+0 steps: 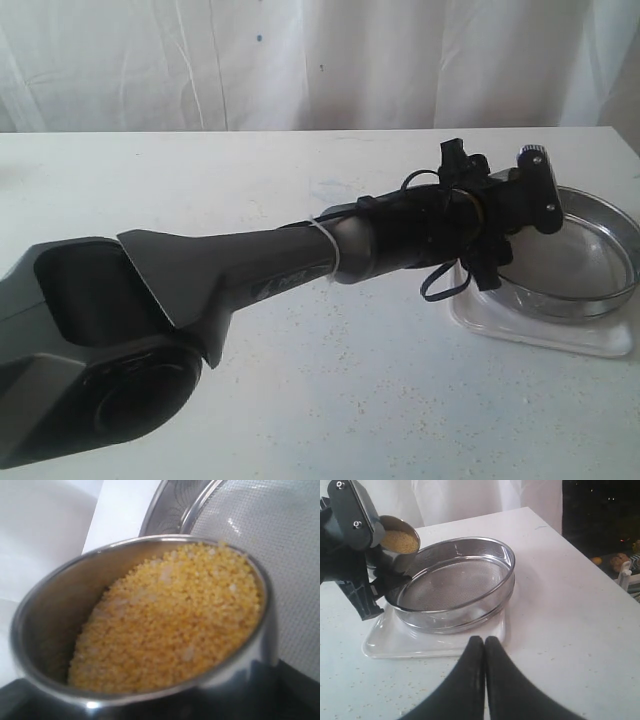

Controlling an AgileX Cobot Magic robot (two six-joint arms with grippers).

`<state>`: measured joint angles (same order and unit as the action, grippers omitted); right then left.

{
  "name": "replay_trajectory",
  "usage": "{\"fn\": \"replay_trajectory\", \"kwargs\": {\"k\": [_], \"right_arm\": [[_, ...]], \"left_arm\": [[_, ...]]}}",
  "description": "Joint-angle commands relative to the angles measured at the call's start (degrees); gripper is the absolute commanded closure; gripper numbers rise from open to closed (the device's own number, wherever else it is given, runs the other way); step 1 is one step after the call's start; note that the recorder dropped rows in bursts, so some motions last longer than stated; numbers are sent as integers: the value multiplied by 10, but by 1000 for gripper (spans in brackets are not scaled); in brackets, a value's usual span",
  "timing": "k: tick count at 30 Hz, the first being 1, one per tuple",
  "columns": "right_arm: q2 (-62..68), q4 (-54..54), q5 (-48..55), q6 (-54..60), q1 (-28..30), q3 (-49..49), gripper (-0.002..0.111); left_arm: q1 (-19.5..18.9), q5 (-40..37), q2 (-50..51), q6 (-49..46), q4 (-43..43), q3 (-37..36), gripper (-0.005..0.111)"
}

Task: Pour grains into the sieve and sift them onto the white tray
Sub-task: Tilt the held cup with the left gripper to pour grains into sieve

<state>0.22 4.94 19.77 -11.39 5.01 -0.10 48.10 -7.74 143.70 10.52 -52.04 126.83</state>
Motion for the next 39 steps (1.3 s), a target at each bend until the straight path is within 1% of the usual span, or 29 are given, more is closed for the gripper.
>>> {"fn": "replay_trajectory", "kwargs": {"k": [1,7,13,19,22,25,28,39], "right_arm": [[-2,5,-1,0,3,1,108],[-2,5,-1,0,3,1,108],[-2,5,-1,0,3,1,108],[-2,5,-1,0,3,1,108],[-2,5,-1,0,3,1,108],[-2,5,-1,0,3,1,108],[-2,5,-1,0,3,1,108],[-2,5,-1,0,3,1,108]], "left_arm": [[0,-15,-4,-3,-23,12,107],[0,-18,-4,-3,-74,12,107],[7,-54,-9,-3,-172,12,107],[8,-49,-14,-3,-188,12,107],[16,-56,-14,-3,-237,12,107],[25,-56,-14,-3,-257,12,107],[25,-59,-14,-3,-305,12,107],[23,-43,-8,-3,-415,12,107]]}}
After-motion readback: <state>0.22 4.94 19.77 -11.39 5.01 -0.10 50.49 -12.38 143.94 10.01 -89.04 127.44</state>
